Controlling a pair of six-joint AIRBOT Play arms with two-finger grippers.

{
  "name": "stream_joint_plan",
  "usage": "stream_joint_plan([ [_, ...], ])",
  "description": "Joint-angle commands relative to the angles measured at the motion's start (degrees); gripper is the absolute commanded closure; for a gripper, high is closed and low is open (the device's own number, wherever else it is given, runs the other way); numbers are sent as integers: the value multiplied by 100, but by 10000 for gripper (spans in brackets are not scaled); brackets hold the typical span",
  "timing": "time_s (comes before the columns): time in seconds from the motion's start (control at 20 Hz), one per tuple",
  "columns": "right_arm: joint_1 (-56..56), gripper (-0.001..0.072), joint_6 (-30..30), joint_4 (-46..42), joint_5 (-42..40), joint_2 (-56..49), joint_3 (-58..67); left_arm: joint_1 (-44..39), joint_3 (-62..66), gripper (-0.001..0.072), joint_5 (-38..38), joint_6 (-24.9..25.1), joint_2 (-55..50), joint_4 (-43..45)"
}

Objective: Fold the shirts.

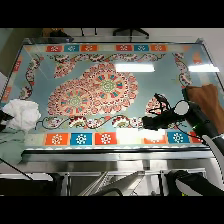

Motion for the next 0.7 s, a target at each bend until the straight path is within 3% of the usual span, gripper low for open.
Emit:
stream_joint_plan([
  [0.0,2,689,2,0,2,2,-2,-332,448,694,-382,98,-420,-107],
  [0.15,2,689,2,2,2,2,-2,-697,1176,695,-946,122,-208,-935],
  [0.4,2,689,2,2,2,4,-2,-1663,2284,695,-1370,-74,1058,-2288],
  [0.65,2,690,2,2,2,2,-2,-3451,2365,694,-1757,-229,2282,-2347],
])
